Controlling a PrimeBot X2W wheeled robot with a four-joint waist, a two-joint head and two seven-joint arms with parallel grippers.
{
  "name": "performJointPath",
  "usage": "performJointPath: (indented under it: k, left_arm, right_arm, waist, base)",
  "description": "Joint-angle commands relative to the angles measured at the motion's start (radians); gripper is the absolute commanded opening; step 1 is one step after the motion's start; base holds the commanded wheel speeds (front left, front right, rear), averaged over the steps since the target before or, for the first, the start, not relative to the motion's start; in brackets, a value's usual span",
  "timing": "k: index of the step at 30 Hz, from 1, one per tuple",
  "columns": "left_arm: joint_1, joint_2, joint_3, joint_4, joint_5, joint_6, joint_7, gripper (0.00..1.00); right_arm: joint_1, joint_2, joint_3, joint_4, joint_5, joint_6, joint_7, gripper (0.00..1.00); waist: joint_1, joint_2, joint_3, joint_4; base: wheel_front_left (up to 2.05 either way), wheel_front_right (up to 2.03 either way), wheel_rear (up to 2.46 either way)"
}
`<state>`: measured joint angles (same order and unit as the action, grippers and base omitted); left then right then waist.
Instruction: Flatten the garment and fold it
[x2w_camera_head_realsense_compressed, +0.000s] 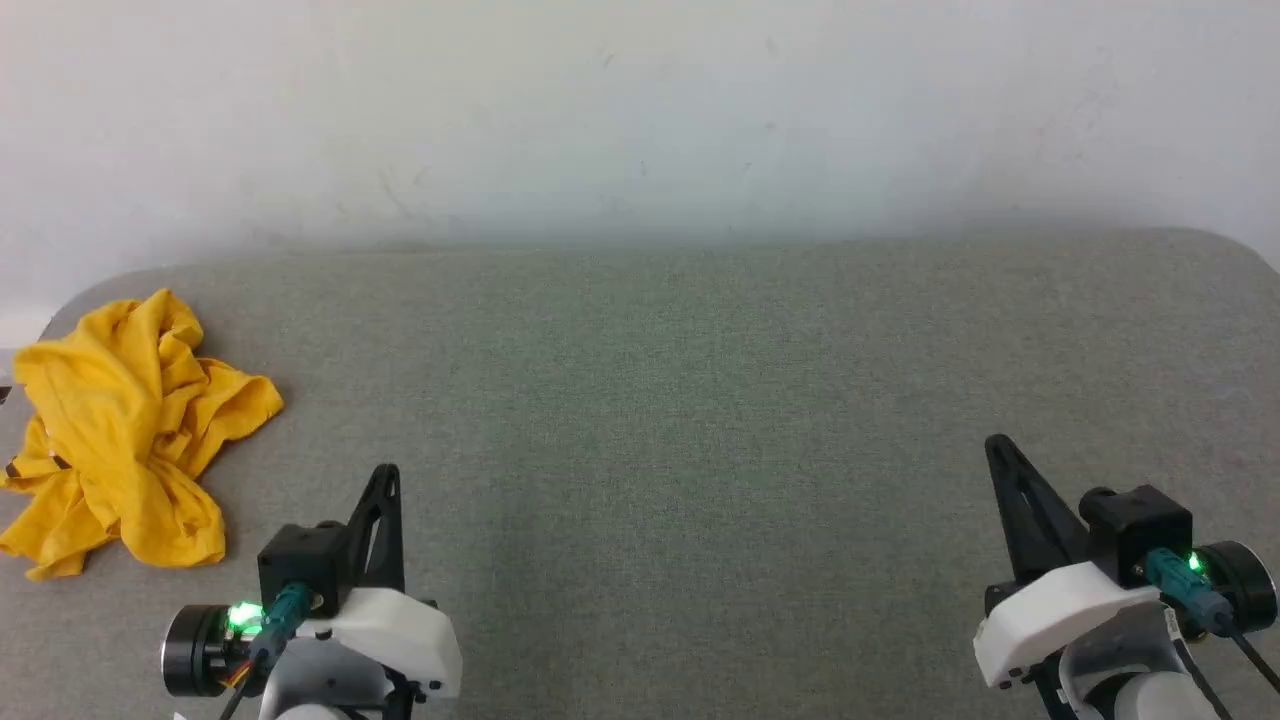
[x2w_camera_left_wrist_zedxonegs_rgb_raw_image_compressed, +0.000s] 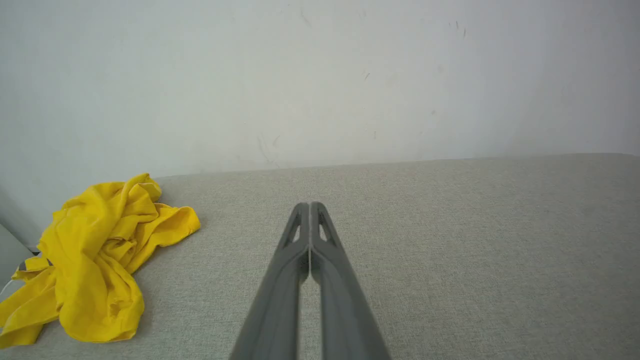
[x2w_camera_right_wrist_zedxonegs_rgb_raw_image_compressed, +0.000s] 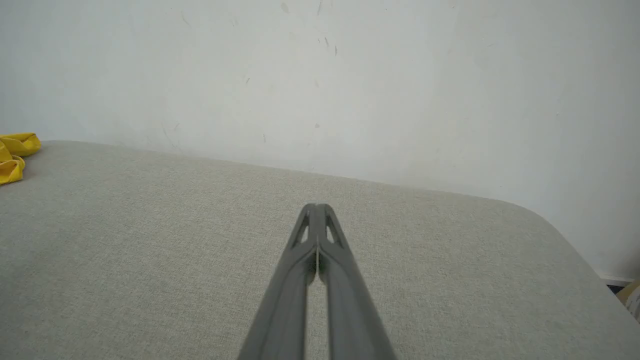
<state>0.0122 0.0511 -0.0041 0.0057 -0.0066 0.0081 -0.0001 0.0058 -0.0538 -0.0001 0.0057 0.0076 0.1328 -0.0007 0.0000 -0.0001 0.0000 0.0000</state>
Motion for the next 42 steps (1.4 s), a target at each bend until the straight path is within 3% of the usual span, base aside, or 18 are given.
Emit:
performJointPath:
  k: [1,38,39,42]
  left_arm:
    - [-0.012,-0.001,0.004,-0.006,0.007,-0.008,0.000,0.00]
    - [-0.012,-0.001,0.004,-0.006,0.007,-0.008,0.000,0.00]
    - [0.000,0.000,0.000,0.000,0.000,0.000,0.000,1.00]
    - [0.001,0.000,-0.001,0.001,-0.001,0.000,-0.001,1.00]
  right_arm:
    - [-0.006,0.004,0.000,-0.006,-0.008,-0.002,0.001,0.00]
    - [-0.006,0.004,0.000,-0.006,-0.008,-0.002,0.001,0.00]
    - [0.000,0.000,0.000,0.000,0.000,0.000,0.000,1.00]
    - [0.000,-0.001,0.000,0.002,0.001,0.000,0.000,1.00]
  waist:
    - [0.0000,0.0001,0.000,0.000]
    - [0.0000,0.0001,0.000,0.000]
    - [0.0000,0.0001,0.000,0.000]
    - [0.0000,0.0001,0.000,0.000]
  base:
    - [0.00,0.00,0.00]
    - [0.00,0.00,0.00]
    - [0.00,0.00,0.00]
    - [0.00,0.00,0.00]
